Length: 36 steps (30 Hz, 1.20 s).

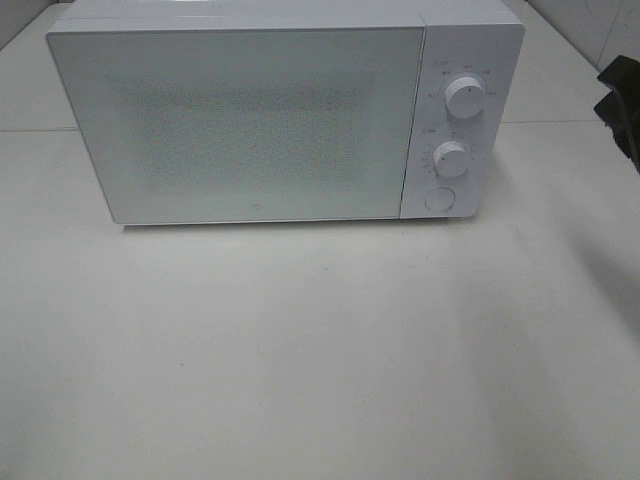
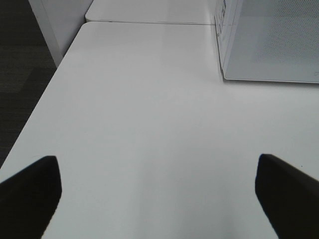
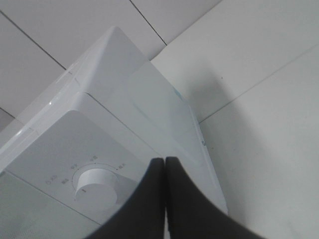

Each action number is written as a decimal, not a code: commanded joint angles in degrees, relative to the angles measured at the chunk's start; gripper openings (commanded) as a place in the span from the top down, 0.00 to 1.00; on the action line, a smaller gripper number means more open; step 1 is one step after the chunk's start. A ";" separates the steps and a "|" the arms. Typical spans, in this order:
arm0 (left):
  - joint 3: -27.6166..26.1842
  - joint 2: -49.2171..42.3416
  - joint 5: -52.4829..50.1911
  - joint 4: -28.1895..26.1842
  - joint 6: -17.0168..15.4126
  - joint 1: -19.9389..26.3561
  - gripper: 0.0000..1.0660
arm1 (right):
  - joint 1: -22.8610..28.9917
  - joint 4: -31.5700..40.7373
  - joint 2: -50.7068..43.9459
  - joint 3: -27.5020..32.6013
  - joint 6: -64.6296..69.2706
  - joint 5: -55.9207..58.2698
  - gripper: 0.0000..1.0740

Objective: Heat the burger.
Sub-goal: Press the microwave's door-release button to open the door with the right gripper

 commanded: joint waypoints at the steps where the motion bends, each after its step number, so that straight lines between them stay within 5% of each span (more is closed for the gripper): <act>1: 0.00 -0.86 0.06 -0.06 0.00 0.11 0.08 | 1.03 1.32 3.55 0.11 10.83 -3.32 1.00; 4: 0.00 -0.86 0.06 -0.06 0.00 0.11 0.08 | 2.06 3.04 4.41 0.11 12.09 -3.32 1.00; 15: 0.00 -0.86 0.06 -0.06 0.00 0.11 0.08 | 18.51 30.37 14.09 0.00 18.91 -4.58 1.00; 20: 0.00 -0.86 0.06 -0.06 0.00 0.11 0.08 | 23.26 36.38 16.21 -1.38 20.45 -4.35 1.00; 36: 0.00 -0.86 0.06 -0.06 0.00 0.11 0.08 | 26.07 37.36 23.61 -10.66 24.18 -0.86 1.00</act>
